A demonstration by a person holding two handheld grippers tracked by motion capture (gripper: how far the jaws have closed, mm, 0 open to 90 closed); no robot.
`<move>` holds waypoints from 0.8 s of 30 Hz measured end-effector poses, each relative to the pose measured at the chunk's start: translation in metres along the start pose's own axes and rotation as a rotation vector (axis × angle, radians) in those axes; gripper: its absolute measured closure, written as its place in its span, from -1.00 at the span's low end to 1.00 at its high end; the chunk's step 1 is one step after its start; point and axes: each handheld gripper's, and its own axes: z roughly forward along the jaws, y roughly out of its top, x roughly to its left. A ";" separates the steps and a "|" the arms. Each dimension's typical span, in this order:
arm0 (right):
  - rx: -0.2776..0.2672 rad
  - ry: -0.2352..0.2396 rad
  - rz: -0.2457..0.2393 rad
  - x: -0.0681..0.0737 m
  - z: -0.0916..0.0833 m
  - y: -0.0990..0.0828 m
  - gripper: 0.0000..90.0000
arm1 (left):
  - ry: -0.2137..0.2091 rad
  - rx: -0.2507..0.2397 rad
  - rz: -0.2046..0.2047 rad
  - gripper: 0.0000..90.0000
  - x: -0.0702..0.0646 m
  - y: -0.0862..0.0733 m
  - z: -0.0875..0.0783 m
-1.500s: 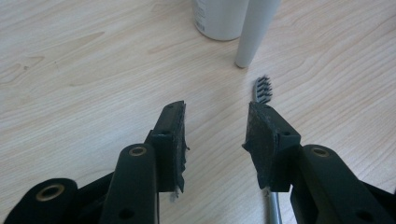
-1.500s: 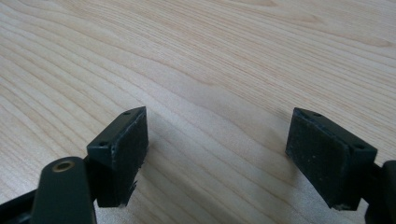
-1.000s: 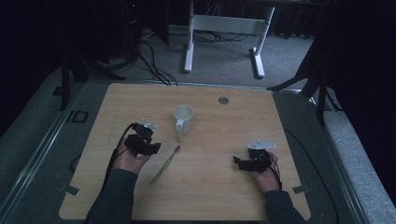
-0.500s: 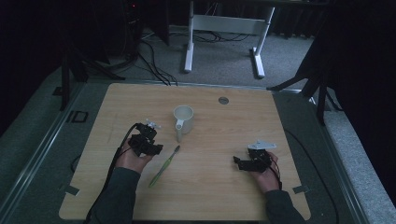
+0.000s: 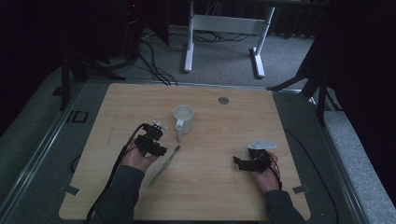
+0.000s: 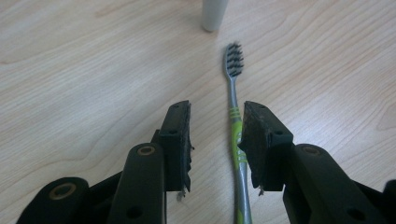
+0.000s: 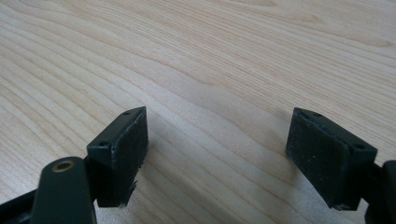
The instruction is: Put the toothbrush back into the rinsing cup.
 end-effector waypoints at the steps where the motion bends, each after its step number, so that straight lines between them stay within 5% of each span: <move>1: 0.000 0.000 -0.001 0.000 0.000 0.000 -0.54 | -0.002 0.005 0.000 0.40 0.000 0.000 0.001; 24: 0.000 0.000 0.001 0.000 0.000 0.000 -0.54 | -0.026 0.141 0.038 0.36 -0.012 0.008 0.023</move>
